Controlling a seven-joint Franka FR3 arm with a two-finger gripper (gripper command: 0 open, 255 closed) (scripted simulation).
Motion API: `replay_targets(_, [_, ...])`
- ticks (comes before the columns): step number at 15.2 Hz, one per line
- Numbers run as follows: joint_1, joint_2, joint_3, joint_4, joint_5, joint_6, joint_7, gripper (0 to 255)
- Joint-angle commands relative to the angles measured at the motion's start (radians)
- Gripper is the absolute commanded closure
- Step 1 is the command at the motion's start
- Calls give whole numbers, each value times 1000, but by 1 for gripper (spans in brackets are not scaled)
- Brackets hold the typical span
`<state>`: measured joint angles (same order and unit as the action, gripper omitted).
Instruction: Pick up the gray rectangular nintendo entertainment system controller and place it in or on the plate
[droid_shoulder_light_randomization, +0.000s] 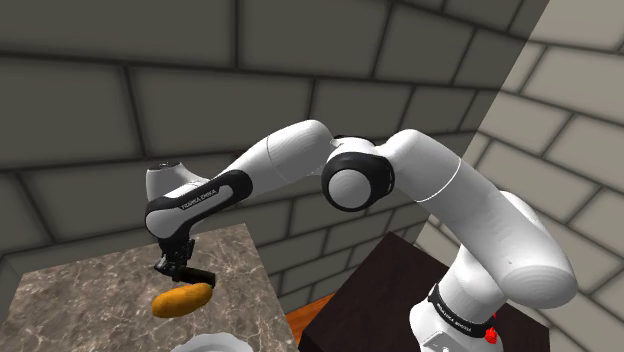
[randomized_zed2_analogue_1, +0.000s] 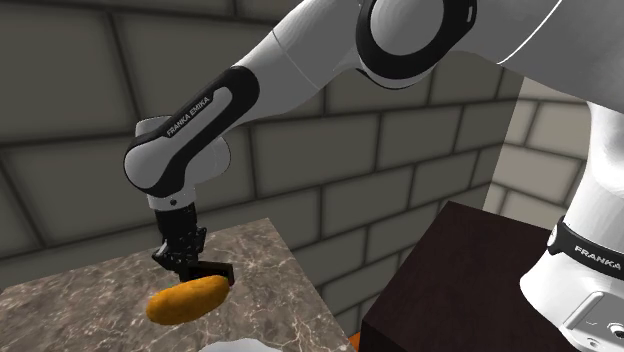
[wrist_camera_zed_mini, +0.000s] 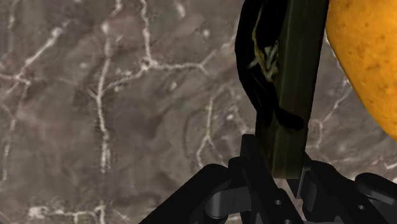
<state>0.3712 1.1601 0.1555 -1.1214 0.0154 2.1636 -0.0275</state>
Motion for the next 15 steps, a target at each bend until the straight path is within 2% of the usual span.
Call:
replay_targets(1, [0, 0, 0, 0, 0, 0, 0, 255])
replay_targets(7, [0, 0, 0, 0, 0, 0, 0, 255])
replay_targets(15, [-7, -93, 5, -59, 3, -34, 7, 255])
